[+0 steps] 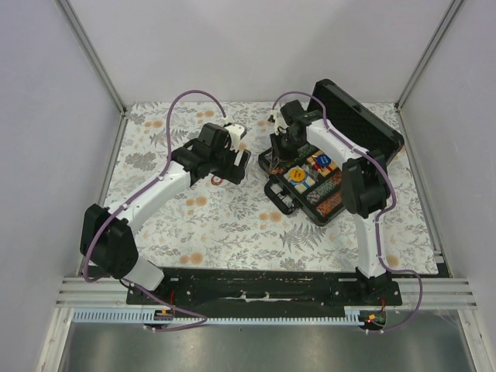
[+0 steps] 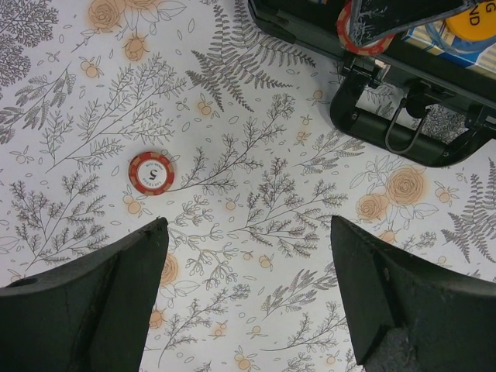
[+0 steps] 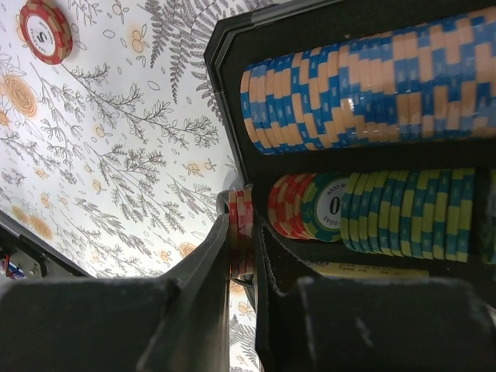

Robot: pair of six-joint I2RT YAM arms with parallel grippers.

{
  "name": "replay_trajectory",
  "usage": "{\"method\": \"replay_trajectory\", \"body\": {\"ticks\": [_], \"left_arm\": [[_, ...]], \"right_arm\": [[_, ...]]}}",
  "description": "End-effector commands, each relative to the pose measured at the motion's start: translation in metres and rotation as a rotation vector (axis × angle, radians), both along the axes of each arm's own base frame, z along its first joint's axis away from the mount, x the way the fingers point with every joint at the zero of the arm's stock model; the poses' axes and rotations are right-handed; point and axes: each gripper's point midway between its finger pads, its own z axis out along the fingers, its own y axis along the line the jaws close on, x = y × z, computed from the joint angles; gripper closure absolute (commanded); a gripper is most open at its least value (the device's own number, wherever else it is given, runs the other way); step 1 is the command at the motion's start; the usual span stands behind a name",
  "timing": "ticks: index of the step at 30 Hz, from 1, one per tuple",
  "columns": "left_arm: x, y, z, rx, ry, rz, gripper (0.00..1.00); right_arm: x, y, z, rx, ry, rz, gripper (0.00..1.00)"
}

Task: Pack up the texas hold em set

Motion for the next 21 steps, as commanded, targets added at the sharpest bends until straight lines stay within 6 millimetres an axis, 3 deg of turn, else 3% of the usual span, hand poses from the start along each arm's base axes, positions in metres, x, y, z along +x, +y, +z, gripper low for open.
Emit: {"method": "replay_trajectory", "body": {"ticks": [1, 5, 13, 21], "left_arm": [[0.014, -0.007, 0.014, -0.034, -0.044, 0.022, 0.10], [0.015, -0.008, 0.011, -0.027, -0.036, 0.018, 0.10], [0.019, -0.010, 0.008, -0.015, -0.031, 0.007, 0.10], [0.021, -0.012, 0.004, -0.011, -0.021, -0.003, 0.10]], "right_arm": [[0.026, -0.023, 0.036, -0.018, -0.121, -0.049, 1.00], [0.029, -0.024, 0.042, 0.023, -0.113, -0.058, 1.00], [0.033, -0.038, 0.036, -0.041, -0.129, -0.068, 1.00], [0.028, -0.038, 0.029, -0.102, -0.168, -0.038, 1.00]]}}
